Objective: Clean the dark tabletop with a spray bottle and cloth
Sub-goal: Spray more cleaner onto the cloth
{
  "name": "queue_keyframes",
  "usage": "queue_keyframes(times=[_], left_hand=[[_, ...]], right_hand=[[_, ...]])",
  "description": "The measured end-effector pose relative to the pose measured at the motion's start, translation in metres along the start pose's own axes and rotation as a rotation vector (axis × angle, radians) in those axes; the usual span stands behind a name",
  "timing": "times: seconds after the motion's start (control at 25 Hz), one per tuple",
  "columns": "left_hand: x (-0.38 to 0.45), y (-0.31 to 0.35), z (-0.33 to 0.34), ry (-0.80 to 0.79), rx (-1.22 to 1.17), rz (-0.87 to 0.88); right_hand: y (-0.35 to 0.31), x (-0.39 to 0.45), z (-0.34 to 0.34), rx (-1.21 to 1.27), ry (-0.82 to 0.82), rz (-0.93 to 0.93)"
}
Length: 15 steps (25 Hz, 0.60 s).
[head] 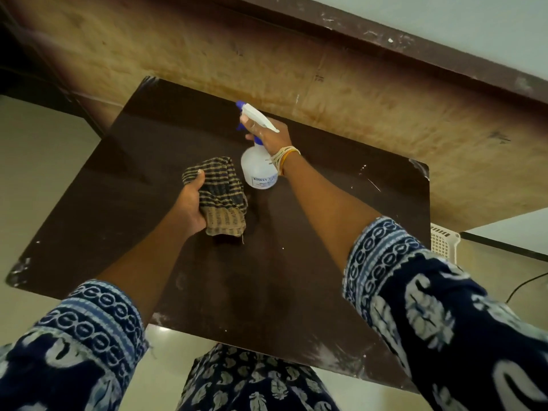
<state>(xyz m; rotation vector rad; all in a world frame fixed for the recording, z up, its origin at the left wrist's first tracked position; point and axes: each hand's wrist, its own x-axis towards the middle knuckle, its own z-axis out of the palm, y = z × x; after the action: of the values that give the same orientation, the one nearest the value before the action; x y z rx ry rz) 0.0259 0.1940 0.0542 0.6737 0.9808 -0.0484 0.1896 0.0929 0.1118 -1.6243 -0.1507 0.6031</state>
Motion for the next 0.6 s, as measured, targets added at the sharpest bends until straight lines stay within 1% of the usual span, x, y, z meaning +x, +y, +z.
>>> queue_keyframes(times=[0.12,0.24,0.36,0.44,0.52,0.56,0.6], left_hand=[[0.007,0.013,-0.022,0.041,0.004,-0.030],[0.008,0.018,-0.035,0.035,0.022,-0.038],[0.004,0.020,-0.037,0.017,0.025,-0.046],[0.000,0.017,-0.031,-0.003,0.057,-0.065],[-0.002,0.009,-0.017,-0.026,0.094,-0.086],[-0.002,0.001,-0.007,-0.046,0.111,-0.098],[-0.002,-0.007,0.004,-0.074,0.123,-0.117]], right_hand=[[-0.003,0.021,0.036,0.025,0.042,0.017],[-0.002,0.028,0.054,0.003,0.028,0.019],[0.009,0.027,0.051,-0.028,0.035,0.023],[0.023,0.015,0.041,-0.004,0.096,0.052],[0.049,-0.002,0.025,-0.024,0.140,0.182],[0.062,-0.014,0.016,-0.014,0.080,0.295],[0.077,-0.026,0.006,0.043,-0.026,0.416]])
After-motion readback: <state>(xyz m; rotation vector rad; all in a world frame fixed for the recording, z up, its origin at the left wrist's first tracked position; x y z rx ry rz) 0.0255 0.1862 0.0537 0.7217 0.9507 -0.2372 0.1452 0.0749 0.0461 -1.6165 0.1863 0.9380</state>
